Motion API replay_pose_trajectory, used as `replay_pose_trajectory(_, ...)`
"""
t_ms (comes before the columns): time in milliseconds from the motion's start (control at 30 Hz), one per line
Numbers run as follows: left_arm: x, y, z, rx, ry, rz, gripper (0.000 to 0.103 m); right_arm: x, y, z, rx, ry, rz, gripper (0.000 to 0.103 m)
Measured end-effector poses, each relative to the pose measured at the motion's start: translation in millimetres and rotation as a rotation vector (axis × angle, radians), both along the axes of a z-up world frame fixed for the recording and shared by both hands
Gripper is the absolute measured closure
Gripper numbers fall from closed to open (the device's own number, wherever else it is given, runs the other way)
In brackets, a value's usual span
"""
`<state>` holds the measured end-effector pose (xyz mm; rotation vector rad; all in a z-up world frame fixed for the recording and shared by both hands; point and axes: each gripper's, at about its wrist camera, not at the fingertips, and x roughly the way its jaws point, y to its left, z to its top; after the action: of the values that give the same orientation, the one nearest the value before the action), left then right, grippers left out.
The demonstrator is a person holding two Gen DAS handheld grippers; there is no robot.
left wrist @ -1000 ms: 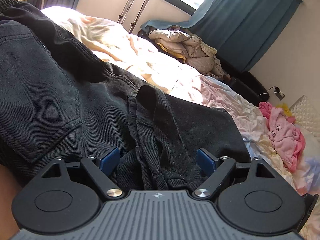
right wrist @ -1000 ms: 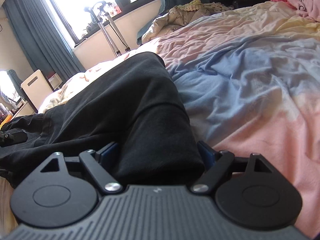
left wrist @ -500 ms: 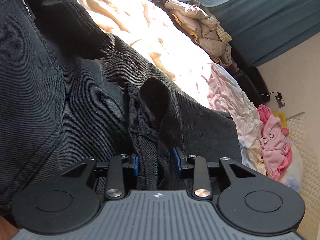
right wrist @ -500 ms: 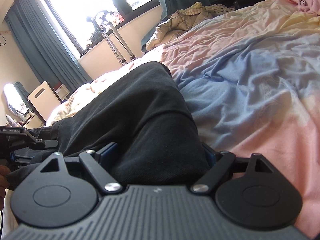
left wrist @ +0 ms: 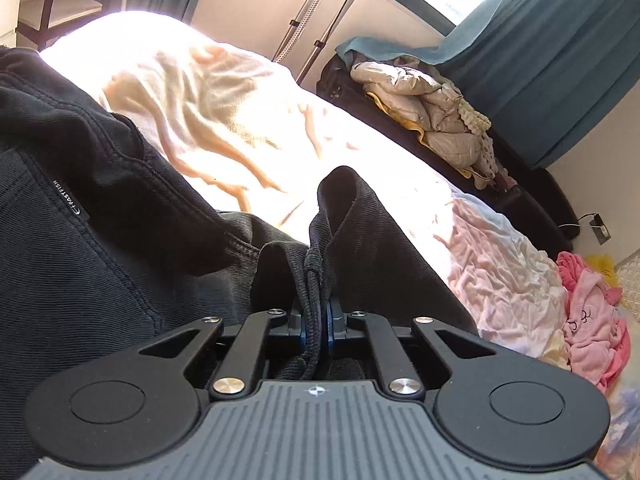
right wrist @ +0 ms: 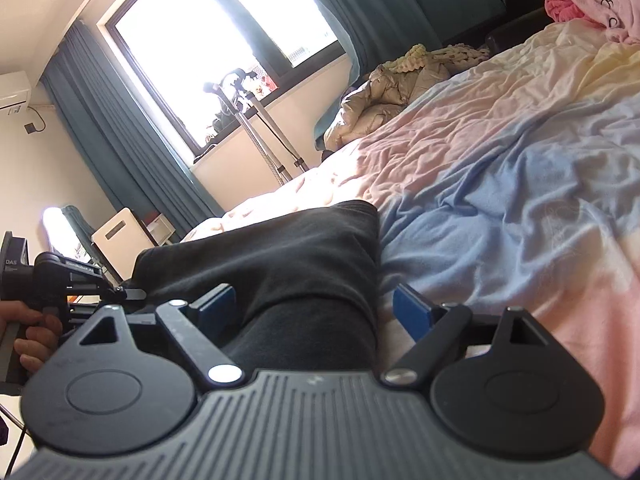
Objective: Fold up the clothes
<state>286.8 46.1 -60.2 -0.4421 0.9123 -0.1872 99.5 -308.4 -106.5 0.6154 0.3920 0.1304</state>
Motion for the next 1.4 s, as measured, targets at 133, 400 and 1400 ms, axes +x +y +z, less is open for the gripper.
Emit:
replay_pose_trajectory(133,-4.8,9.7,-30.1,-0.022,0.02,0.005,0.092,9.5,3.7,-9.4,0.019,0.037,0.034,0.016)
replay_pose_trajectory(400,-37.6,32.4,-2.5,-0.154,-0.035,-0.032,0.094,16.5,5.9,-19.1,0.074,0.06,0.06,0.016)
replay_pose_trajectory(1400,-109.3,4.0,-19.7,0.357,-0.286,-0.119,0.033,29.3,8.5,-28.8,0.121,0.104,0.085,0.014)
